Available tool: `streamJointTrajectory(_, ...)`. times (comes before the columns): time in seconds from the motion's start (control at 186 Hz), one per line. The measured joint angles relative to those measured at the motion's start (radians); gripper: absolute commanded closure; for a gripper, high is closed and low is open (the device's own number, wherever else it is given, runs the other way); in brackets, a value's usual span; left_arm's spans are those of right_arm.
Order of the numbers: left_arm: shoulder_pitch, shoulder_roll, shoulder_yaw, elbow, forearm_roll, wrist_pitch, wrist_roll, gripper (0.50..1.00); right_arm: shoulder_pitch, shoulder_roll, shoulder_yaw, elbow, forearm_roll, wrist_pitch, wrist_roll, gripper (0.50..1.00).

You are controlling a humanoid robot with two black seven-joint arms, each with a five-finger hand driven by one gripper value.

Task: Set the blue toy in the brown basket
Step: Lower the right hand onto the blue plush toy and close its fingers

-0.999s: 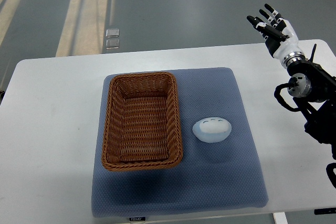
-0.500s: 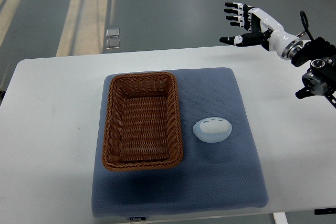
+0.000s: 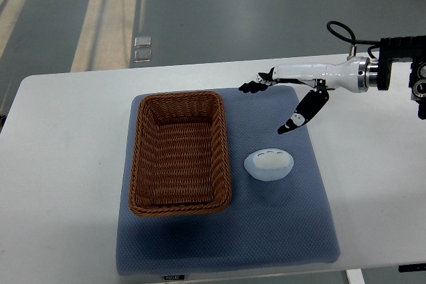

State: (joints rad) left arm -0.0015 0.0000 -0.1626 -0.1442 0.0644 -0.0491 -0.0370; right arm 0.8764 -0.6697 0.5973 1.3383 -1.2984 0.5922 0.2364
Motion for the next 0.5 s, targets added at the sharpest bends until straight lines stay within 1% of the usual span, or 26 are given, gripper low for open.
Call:
streamJointTrajectory(0.124,0.0,0.0,0.0,0.0,0.0,0.0,0.0,0.5,-0.029,0.007,-0.006,0.004,-0.045,0.017,-0.005,0.591)
streamJointTrajectory(0.274,0.0,0.0,0.0,0.0,0.0,0.0,0.0,0.5,-0.066,0.013,-0.048,0.004,-0.062,0.019,-0.018,0.591)
streamJointTrajectory(0.5,0.0,0.0,0.0,0.0,0.0,0.0,0.0,0.5,-0.138,0.041,-0.063,-0.006,-0.09,0.016,-0.021,0.595)
